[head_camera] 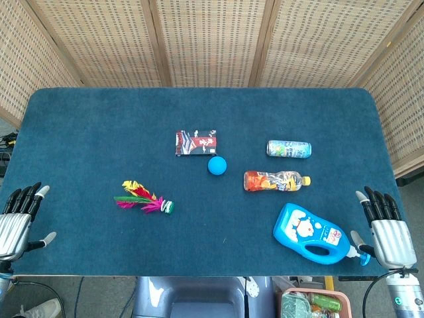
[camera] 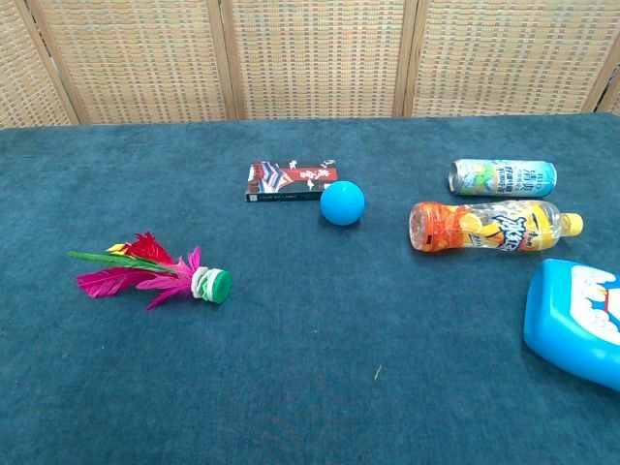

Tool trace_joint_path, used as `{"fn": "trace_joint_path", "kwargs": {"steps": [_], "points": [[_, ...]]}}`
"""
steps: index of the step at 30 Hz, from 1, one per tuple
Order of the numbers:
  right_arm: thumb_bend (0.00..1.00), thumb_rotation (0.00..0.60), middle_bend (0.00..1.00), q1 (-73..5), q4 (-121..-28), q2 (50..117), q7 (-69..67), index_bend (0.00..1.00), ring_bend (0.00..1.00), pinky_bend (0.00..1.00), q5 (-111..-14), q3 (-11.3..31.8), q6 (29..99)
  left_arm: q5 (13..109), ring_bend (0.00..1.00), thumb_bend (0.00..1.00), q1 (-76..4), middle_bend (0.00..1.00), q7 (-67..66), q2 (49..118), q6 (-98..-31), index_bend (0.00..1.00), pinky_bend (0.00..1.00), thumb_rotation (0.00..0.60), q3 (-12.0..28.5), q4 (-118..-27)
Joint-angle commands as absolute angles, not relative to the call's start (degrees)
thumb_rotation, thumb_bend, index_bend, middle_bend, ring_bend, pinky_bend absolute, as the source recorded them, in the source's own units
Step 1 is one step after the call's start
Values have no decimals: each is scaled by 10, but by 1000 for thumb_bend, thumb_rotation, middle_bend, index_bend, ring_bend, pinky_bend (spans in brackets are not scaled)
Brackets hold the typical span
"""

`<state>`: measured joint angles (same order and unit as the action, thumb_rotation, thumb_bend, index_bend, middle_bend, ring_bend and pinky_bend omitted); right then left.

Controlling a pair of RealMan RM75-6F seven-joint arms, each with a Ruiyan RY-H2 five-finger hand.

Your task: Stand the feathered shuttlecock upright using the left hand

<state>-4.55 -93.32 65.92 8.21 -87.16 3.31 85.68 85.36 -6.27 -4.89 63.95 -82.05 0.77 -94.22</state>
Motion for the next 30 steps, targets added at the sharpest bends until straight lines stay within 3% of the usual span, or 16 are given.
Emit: {"fn": "trace_joint_path", "kwargs": {"steps": [1, 30], "points": [[275, 600, 0, -46, -933, 661, 85, 40, 0, 0, -870, 34, 855, 854, 0, 179, -63, 0, -47, 640, -821, 0, 0, 600, 8, -939], [274, 600, 0, -44, -931, 660, 72, 40, 0, 0, -876, 32, 859, 831, 0, 213, -68, 0, -65, 642, -801, 0, 0, 600, 12, -938]]}}
